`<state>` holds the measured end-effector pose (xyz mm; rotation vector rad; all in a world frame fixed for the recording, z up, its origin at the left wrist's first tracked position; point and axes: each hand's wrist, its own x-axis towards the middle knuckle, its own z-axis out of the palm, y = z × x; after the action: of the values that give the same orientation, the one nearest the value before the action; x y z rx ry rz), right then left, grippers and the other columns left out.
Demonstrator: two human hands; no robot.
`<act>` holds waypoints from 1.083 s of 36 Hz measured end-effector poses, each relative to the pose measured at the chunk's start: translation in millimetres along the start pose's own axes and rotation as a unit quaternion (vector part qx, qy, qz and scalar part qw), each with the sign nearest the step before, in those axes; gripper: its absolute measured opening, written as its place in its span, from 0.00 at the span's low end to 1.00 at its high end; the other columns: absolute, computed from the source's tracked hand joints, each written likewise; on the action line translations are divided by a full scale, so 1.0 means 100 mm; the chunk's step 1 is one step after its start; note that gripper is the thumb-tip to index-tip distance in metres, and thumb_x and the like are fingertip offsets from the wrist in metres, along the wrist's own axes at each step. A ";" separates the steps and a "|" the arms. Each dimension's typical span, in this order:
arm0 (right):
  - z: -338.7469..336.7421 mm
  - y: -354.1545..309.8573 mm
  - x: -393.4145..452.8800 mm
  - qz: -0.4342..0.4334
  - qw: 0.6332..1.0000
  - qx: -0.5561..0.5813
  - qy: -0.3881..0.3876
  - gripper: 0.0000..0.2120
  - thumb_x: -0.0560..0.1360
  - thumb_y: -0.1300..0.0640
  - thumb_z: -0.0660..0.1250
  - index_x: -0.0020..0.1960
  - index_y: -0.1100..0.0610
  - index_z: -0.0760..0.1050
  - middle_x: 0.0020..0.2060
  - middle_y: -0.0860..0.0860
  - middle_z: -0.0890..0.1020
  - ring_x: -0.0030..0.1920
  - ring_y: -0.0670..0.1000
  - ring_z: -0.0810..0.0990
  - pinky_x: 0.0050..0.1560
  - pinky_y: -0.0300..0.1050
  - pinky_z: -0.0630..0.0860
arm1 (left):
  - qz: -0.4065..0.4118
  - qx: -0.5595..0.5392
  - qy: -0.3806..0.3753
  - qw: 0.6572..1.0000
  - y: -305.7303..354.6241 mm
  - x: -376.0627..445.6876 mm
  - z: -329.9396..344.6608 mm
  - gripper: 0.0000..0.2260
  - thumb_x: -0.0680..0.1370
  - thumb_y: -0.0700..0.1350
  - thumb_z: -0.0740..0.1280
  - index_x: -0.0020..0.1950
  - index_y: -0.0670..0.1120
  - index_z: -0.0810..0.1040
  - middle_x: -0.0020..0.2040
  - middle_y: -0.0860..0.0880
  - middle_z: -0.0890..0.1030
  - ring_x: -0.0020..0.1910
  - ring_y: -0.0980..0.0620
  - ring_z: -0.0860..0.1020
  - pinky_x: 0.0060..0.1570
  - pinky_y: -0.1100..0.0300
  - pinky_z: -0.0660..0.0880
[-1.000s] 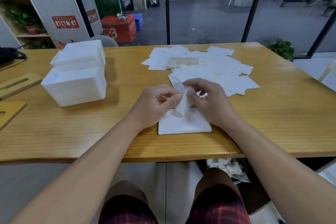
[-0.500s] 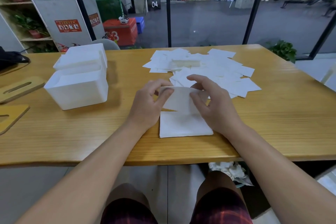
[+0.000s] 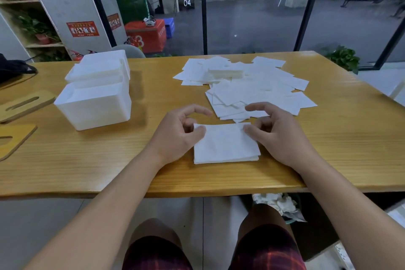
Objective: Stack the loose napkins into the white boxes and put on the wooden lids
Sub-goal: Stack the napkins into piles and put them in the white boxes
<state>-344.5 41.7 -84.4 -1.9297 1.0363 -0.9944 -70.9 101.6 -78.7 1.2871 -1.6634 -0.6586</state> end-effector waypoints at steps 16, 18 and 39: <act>0.11 0.19 0.04 -0.018 0.989 -0.149 -0.004 0.09 0.79 0.57 0.75 0.57 0.46 0.83 0.35 0.44 0.81 0.35 0.44 0.78 0.38 0.33 0.72 | -0.017 0.167 -0.021 0.986 -0.18 0.01 0.05 0.09 0.82 0.44 0.70 0.56 0.57 0.85 0.33 0.49 0.76 0.32 0.57 0.73 0.42 0.64 0.75; 0.10 0.20 0.05 -0.021 0.988 -0.155 -0.003 0.08 0.79 0.56 0.75 0.56 0.46 0.83 0.35 0.43 0.81 0.35 0.44 0.78 0.39 0.34 0.72 | -0.016 0.185 -0.013 0.982 -0.22 0.02 0.06 0.08 0.82 0.45 0.70 0.55 0.58 0.85 0.31 0.54 0.75 0.32 0.57 0.74 0.43 0.58 0.78; 0.49 0.15 0.92 -0.081 0.955 -0.285 0.035 0.15 0.73 0.38 0.78 0.46 0.50 0.85 0.44 0.44 0.82 0.44 0.47 0.80 0.54 0.51 0.78 | -0.048 0.268 0.047 0.961 -0.49 0.76 0.15 0.05 0.82 0.50 0.70 0.52 0.61 0.84 0.49 0.60 0.80 0.47 0.60 0.78 0.45 0.58 0.76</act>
<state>-271.8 -34.3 -92.4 -2.4928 1.3278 -0.9211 -65.2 12.5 -101.4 1.7579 -1.7725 -0.1926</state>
